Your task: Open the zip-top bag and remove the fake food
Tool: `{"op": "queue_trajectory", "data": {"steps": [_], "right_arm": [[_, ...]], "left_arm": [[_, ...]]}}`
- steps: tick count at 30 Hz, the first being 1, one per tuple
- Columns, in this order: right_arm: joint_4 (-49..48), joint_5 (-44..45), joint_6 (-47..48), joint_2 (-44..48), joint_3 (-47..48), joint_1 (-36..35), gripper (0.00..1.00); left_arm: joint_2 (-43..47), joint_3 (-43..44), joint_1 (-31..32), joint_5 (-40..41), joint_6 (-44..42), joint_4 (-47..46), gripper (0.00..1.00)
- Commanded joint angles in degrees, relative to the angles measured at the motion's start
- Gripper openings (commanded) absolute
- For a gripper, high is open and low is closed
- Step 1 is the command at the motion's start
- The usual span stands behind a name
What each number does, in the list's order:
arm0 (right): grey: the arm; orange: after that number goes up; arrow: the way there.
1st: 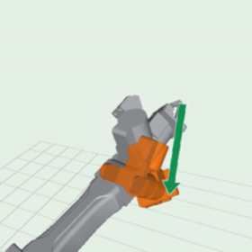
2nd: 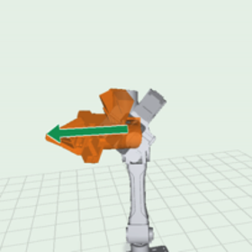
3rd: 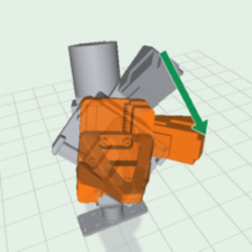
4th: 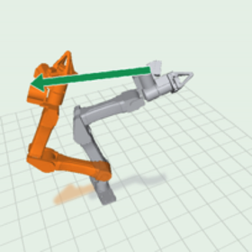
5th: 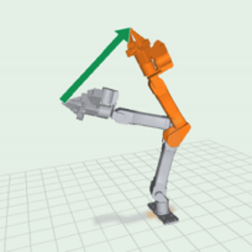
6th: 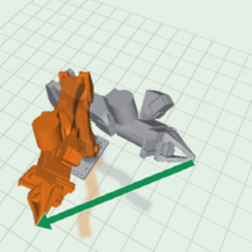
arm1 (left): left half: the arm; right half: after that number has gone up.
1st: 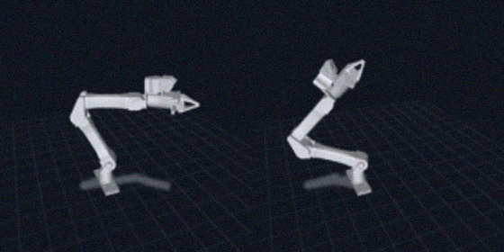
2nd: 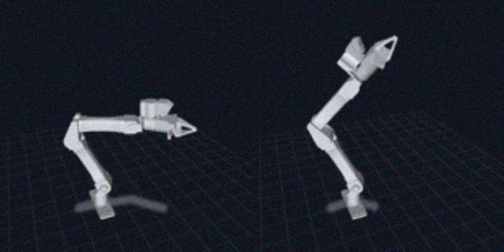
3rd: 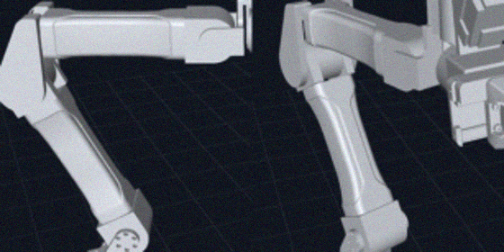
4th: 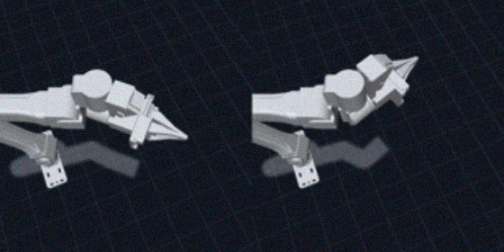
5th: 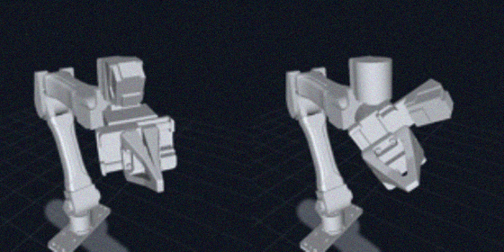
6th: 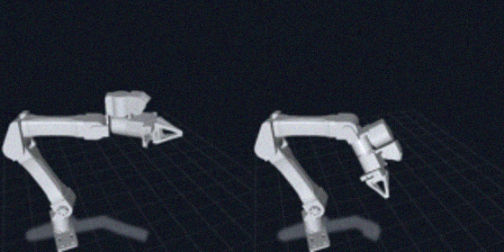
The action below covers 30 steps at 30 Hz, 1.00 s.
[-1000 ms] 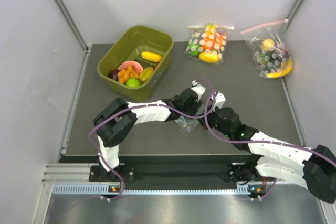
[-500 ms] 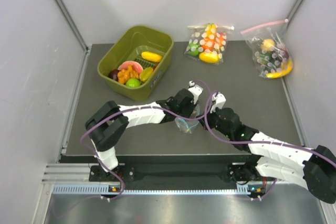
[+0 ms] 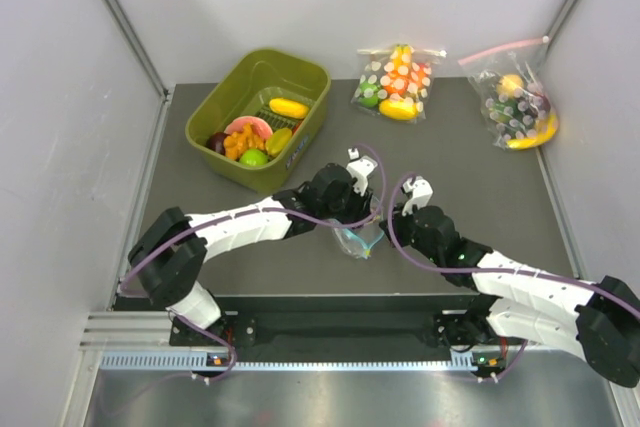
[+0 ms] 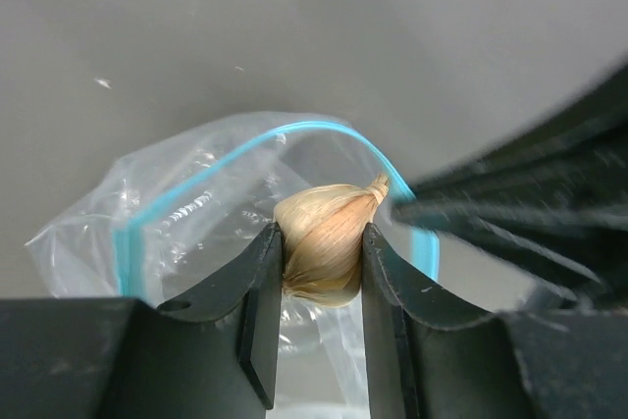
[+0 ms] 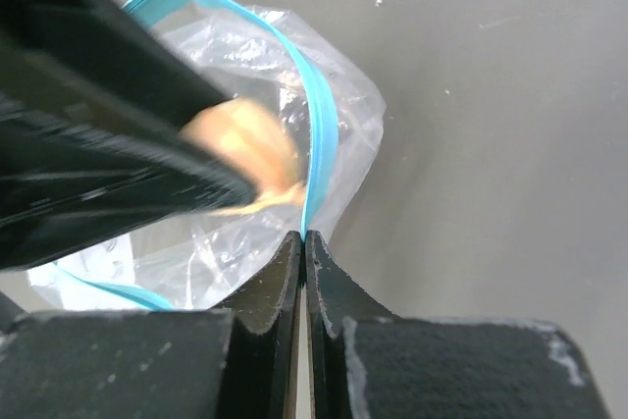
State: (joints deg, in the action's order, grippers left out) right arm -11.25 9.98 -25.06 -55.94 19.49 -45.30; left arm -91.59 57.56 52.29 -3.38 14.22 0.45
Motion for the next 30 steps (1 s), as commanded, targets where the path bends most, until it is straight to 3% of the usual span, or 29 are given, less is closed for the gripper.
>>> {"op": "queue_trajectory", "data": {"steps": [1,10,14,17,22,25,26,29,30], "right_arm": [[0.4,1.7,0.8,-0.2,1.1,0.7,0.00],[1.5,2.9,1.2,-0.9,1.7,1.6,0.00],[2.7,3.7,2.0,-0.6,2.3,2.4,0.00],[3.7,4.2,2.7,0.1,2.8,3.2,0.00],[5.3,4.2,4.1,1.3,4.1,4.9,0.00],[5.8,4.1,4.3,2.0,4.3,5.5,0.00],[5.8,4.1,4.2,2.2,4.3,5.7,0.00],[5.6,3.8,4.2,2.6,4.5,6.1,0.00],[5.7,3.6,4.3,2.8,4.6,6.2,0.00]], "left_arm": [[4.6,-0.9,-0.8,-8.0,1.6,-1.6,0.15],[11.9,-1.8,-6.2,-23.8,2.4,2.9,0.16],[16.3,-3.2,-12.6,-29.5,3.4,3.1,0.18],[20.0,-3.2,-18.2,-29.2,3.8,3.6,0.19],[23.7,2.7,-27.4,-19.2,0.4,7.1,0.19],[22.3,6.7,-30.2,-7.0,-1.7,8.5,0.19],[21.7,8.2,-30.6,2.7,-3.0,8.8,0.18],[18.6,7.9,-32.0,21.3,-6.1,6.2,0.17],[17.5,7.6,-32.7,22.9,-6.7,4.9,0.18]]}}
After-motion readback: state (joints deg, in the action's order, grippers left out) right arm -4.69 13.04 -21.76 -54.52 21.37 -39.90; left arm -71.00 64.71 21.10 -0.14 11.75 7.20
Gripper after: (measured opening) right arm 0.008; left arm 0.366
